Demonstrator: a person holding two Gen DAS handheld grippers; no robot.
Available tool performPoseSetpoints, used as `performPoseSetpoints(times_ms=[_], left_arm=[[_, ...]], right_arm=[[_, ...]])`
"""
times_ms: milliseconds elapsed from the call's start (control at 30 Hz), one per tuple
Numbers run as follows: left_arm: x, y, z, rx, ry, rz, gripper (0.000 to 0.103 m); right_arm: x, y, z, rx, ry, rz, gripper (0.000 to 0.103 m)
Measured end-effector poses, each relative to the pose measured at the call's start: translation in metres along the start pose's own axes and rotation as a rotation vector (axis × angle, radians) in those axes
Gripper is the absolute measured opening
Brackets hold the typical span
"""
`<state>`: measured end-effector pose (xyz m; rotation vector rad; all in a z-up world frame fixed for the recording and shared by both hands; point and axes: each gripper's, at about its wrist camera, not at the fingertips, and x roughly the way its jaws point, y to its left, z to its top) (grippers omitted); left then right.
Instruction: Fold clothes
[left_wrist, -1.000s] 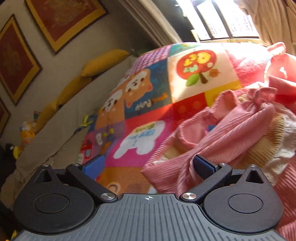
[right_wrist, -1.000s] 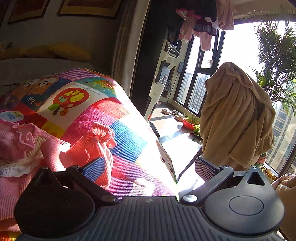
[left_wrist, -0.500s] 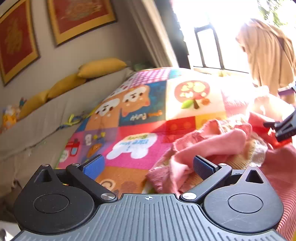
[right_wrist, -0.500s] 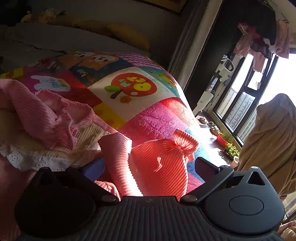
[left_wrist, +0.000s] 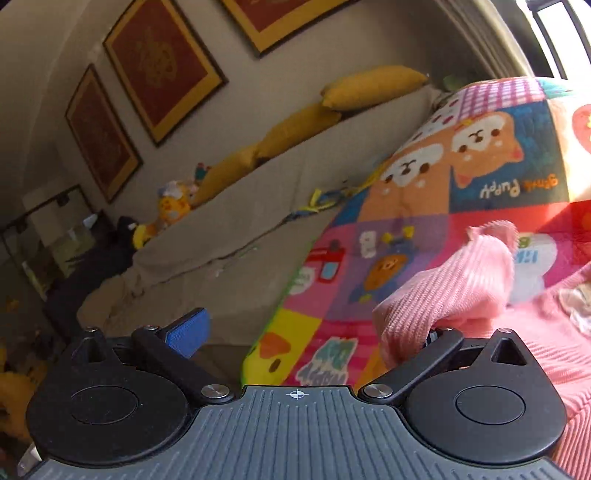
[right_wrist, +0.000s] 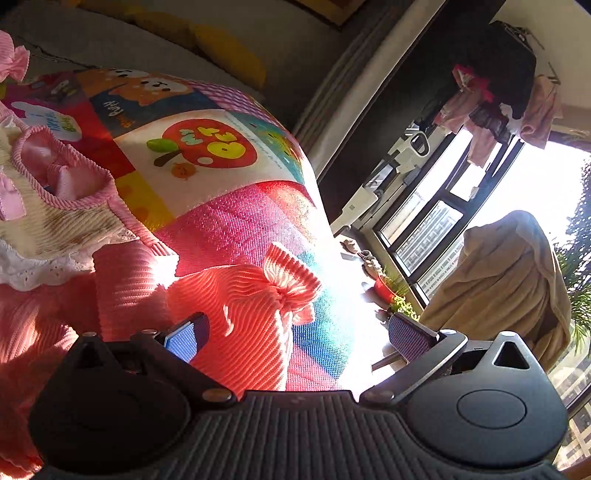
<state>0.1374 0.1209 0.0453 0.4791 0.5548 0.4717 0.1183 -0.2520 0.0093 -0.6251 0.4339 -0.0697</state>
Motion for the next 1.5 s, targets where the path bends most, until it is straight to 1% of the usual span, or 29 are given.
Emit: performPoseSetpoints(times_ms=[67,100,233,267,333,367,400,433,500,533,567,600,700,733,767,800,833,867,933,1000,1100,1200,1267,1300,1333,1400,1433,1467,1500], left_arm=[[0.016,0.031,-0.011,-0.062,0.059,0.063,0.103],[0.016,0.035,-0.021,-0.061,0.084,0.053,0.103],[0.011,0.048,-0.051,-0.138,0.173,-0.022,0.103],[0.008,0.053,-0.053,-0.168,0.183,-0.044,0.103],[0.002,0.062,-0.059,-0.226,0.199,-0.087,0.103],[-0.001,0.066,-0.059,-0.245,0.192,-0.114,0.103],[-0.004,0.069,-0.059,-0.262,0.184,-0.14,0.103],[-0.011,0.071,-0.057,-0.271,0.166,-0.169,0.103],[-0.028,0.072,-0.054,-0.276,0.123,-0.241,0.103],[-0.037,0.072,-0.052,-0.273,0.099,-0.283,0.103],[-0.047,0.071,-0.051,-0.269,0.075,-0.326,0.103],[-0.057,0.068,-0.05,-0.254,0.055,-0.377,0.103],[-0.098,0.056,-0.056,-0.18,-0.002,-0.561,0.103],[-0.113,0.047,-0.06,-0.141,-0.019,-0.621,0.103],[-0.127,0.038,-0.063,-0.102,-0.037,-0.677,0.103],[-0.138,0.031,-0.066,-0.073,-0.05,-0.711,0.103],[-0.152,0.023,-0.072,-0.035,-0.061,-0.751,0.103],[-0.167,0.014,-0.077,0.002,-0.071,-0.79,0.103],[-0.189,0.0,-0.089,0.07,-0.077,-0.829,0.103],[-0.207,-0.013,-0.102,0.16,-0.08,-0.815,0.103],[-0.223,-0.029,-0.123,0.306,-0.091,-0.75,0.103],[-0.224,-0.039,-0.13,0.363,-0.098,-0.695,0.103],[-0.215,-0.043,-0.121,0.333,-0.104,-0.625,0.103],[-0.208,-0.046,-0.114,0.314,-0.109,-0.567,0.103],[-0.2,-0.046,-0.105,0.288,-0.12,-0.514,0.103],[-0.185,-0.041,-0.086,0.217,-0.138,-0.46,0.103],[-0.177,-0.037,-0.077,0.178,-0.141,-0.432,0.103],[-0.169,-0.033,-0.068,0.141,-0.143,-0.407,0.103],[-0.163,-0.028,-0.062,0.109,-0.142,-0.399,0.103]], right_arm=[[-0.003,0.002,0.002,-0.014,-0.021,0.059,0.103],[-0.006,0.003,0.003,-0.018,-0.036,0.09,0.103],[-0.027,0.009,0.01,-0.001,-0.11,0.207,0.103],[-0.03,0.012,0.014,-0.005,-0.128,0.246,0.103],[-0.028,0.023,0.023,-0.052,-0.121,0.312,0.103],[-0.022,0.029,0.026,-0.093,-0.102,0.3,0.103],[-0.011,0.036,0.029,-0.166,-0.078,0.241,0.103],[-0.001,0.04,0.032,-0.229,-0.066,0.155,0.103],[0.019,0.03,0.036,-0.298,-0.11,-0.171,0.103],[0.026,0.023,0.038,-0.314,-0.131,-0.311,0.103],[0.026,0.01,0.043,-0.28,-0.151,-0.385,0.103],[0.021,-0.005,0.048,-0.226,-0.164,-0.412,0.103],[-0.024,-0.062,0.057,0.087,-0.136,-0.069,0.103],[-0.035,-0.07,0.054,0.138,-0.089,0.083,0.103],[-0.046,-0.072,0.047,0.165,-0.042,0.219,0.103],[-0.057,-0.068,0.038,0.175,-0.011,0.318,0.103],[-0.068,-0.064,0.028,0.177,0.015,0.405,0.103],[-0.08,-0.055,0.019,0.158,0.027,0.451,0.103],[-0.103,-0.035,0.002,0.108,0.027,0.494,0.103],[-0.12,-0.021,-0.009,0.078,0.01,0.514,0.103],[-0.137,-0.001,-0.016,0.066,-0.003,0.555,0.103],[-0.146,0.017,-0.015,0.059,-0.001,0.613,0.103],[-0.153,0.034,-0.012,0.048,-0.001,0.668,0.103],[-0.157,0.043,-0.01,0.039,-0.006,0.695,0.103],[-0.163,0.054,-0.007,0.018,-0.027,0.721,0.103],[-0.178,0.078,-0.003,-0.056,-0.084,0.767,0.103],[-0.186,0.091,-0.001,-0.107,-0.118,0.77,0.103],[-0.191,0.103,0.0,-0.159,-0.152,0.754,0.103],[-0.194,0.116,0.001,-0.212,-0.186,0.722,0.103]])
